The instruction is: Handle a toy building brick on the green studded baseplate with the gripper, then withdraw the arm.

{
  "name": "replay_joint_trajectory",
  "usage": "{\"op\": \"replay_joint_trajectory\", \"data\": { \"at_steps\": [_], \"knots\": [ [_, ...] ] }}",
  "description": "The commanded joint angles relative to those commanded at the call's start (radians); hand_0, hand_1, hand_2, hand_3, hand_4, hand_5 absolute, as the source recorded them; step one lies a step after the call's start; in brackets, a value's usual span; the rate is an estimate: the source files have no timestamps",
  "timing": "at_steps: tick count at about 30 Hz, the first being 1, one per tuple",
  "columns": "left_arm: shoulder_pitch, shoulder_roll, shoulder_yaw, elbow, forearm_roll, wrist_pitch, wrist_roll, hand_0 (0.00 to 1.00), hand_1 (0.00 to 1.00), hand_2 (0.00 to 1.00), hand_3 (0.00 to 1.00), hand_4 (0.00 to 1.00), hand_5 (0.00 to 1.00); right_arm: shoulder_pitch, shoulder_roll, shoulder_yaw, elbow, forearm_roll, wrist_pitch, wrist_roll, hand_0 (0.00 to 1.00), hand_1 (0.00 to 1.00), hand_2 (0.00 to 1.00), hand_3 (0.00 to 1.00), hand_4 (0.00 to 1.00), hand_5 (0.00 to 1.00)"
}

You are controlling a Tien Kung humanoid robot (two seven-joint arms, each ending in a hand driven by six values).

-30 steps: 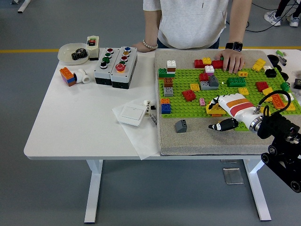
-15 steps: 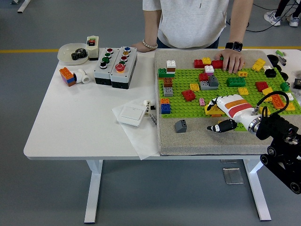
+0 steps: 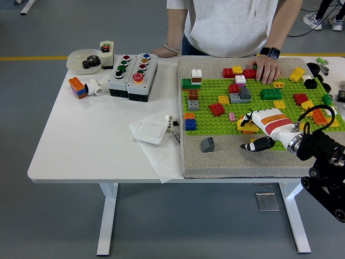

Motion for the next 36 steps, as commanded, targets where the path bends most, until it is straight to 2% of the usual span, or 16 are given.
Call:
{"op": "replay_joint_trajectory", "data": {
  "at_steps": [15, 36],
  "knots": [
    [0.005, -0.001, -0.004, -0.001, 0.008, -0.002, 0.003, 0.788, 0.801, 0.785, 0.622, 0.648, 0.650, -0.009, 0.003, -0.014, 0.018, 0.002, 0.002, 0.003, 0.529, 0.586, 0.653, 0.610, 0.942, 0.362],
    [0.003, 0.000, -0.004, -0.001, 0.009, -0.002, 0.002, 0.788, 0.801, 0.785, 0.621, 0.649, 0.651, -0.010, 0.010, -0.016, 0.007, 0.006, 0.001, 0.001, 0.531, 0.584, 0.651, 0.606, 0.942, 0.367]
  ]
}}
